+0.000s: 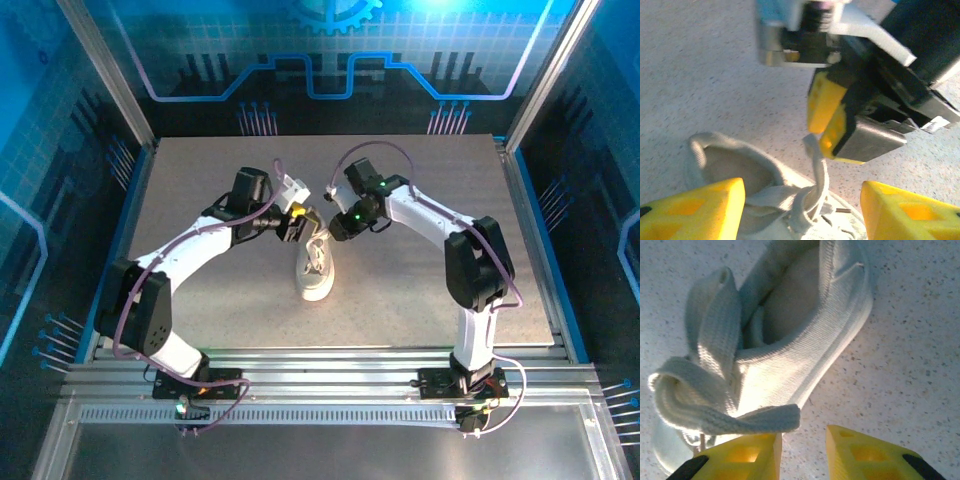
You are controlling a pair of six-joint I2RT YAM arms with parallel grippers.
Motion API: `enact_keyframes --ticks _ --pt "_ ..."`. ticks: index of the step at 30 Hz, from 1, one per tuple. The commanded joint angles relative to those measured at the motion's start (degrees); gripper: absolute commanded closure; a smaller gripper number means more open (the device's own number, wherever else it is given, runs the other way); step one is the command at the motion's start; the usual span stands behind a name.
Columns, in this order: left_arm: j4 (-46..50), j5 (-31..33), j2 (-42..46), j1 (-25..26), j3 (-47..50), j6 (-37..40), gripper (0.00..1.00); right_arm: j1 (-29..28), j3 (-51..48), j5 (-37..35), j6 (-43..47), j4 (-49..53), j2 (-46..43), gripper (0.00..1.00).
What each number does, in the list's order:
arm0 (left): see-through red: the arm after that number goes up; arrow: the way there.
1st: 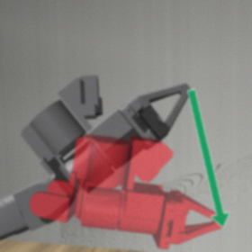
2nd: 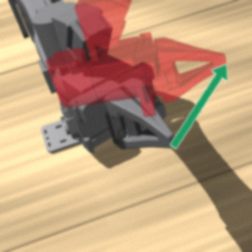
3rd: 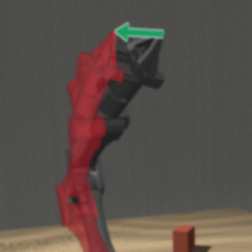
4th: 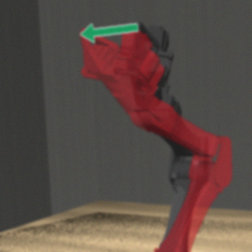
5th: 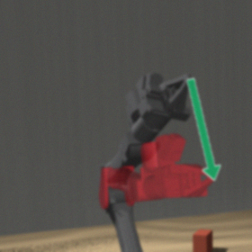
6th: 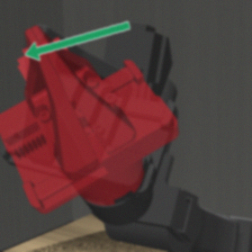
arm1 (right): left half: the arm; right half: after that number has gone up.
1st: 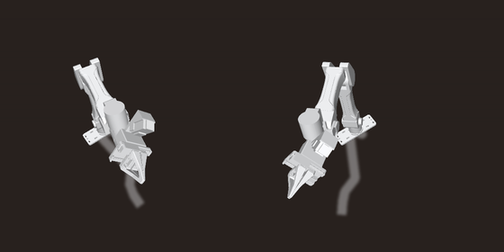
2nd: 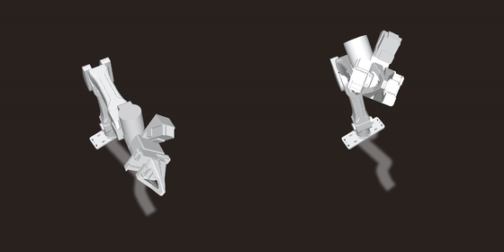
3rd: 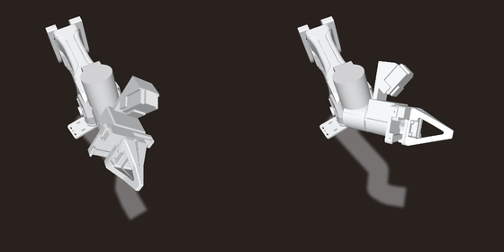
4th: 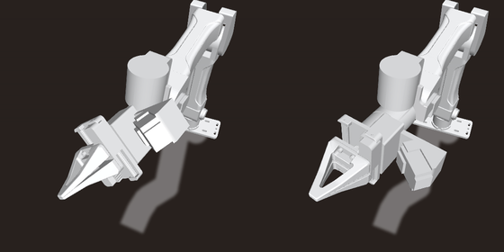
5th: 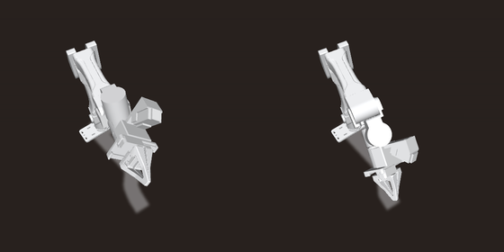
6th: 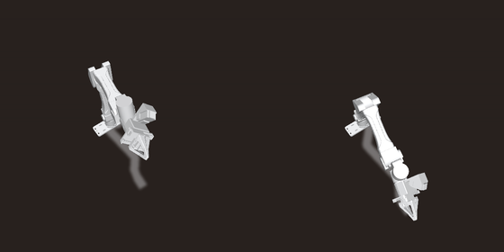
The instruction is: Tie the shoes
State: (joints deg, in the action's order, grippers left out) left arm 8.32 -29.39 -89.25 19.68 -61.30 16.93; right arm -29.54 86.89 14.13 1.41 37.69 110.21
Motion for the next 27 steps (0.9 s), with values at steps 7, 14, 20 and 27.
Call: enact_keyframes --ticks 7,14,20,27 --pt "6.5 -1.2 -7.2 3.2 -5.8 10.3 0.39 1.0 -0.7 4.8 -5.2 -6.5 -0.7 0.85" --pt "6.3 1.8 -9.4 3.2 -7.4 6.4 0.46 1.2 -0.6 5.9 -5.5 -6.6 -0.8 0.90" --pt "-4.1 3.7 -0.8 2.7 1.0 -1.6 0.36 1.5 -4.4 8.0 -5.7 -8.2 -2.7 1.00" --pt "-8.8 14.0 10.1 1.4 12.7 -16.8 0.40 1.5 -10.5 8.3 -6.3 -9.1 -6.9 1.00"
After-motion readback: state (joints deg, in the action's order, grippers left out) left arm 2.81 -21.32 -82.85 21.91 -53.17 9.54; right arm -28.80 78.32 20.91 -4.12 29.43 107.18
